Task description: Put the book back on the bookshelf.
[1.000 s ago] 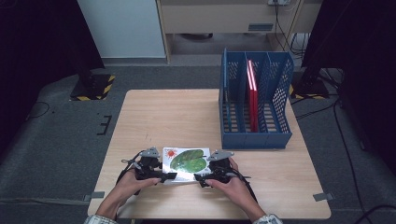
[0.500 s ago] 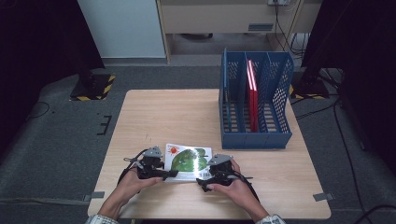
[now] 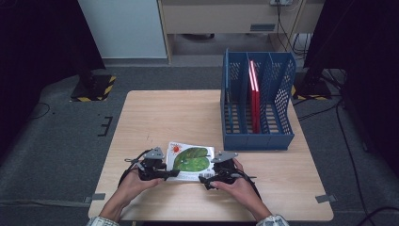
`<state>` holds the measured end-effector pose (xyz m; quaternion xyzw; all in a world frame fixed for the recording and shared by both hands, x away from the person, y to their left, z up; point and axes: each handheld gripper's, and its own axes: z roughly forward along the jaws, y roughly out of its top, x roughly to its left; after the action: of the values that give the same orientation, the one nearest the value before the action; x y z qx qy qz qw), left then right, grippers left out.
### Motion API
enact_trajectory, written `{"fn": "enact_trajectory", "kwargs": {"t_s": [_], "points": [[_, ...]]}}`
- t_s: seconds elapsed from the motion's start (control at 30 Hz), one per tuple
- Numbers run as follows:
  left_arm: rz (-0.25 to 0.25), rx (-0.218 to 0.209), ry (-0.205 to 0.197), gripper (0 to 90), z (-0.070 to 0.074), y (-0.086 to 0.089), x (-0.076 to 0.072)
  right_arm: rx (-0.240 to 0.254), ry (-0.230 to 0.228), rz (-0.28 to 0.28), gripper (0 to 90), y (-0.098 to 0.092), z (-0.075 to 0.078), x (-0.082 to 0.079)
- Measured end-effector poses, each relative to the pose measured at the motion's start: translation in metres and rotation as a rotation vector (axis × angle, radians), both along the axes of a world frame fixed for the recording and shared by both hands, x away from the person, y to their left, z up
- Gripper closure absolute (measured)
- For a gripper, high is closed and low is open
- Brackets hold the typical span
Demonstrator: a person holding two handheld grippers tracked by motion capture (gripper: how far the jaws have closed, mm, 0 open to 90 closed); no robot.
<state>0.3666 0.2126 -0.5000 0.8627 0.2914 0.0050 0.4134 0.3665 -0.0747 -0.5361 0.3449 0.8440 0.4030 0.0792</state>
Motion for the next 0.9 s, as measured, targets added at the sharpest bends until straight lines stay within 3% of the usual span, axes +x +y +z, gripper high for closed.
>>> {"fn": "enact_trajectory", "kwargs": {"t_s": [0.33, 0.5, 0.73, 0.9], "points": [[-0.001, -0.003, -0.005, 71.6, 0.000, 0.000, 0.000, 0.044, 0.021, 0.005, 7.5, -0.003, 0.003, 0.012], [0.011, -0.015, 0.005, 71.4, -0.002, 0.002, 0.001, 0.041, 0.007, 0.003, 8.9, -0.003, 0.005, 0.013], [0.015, 0.016, -0.019, 71.7, -0.004, 0.000, 0.001, 0.072, -0.051, 0.004, 22.1, 0.002, 0.020, 0.014], [0.027, 0.011, -0.019, 71.9, -0.006, 0.001, 0.002, 0.071, -0.082, 0.008, 24.0, 0.006, 0.028, 0.013]]}}
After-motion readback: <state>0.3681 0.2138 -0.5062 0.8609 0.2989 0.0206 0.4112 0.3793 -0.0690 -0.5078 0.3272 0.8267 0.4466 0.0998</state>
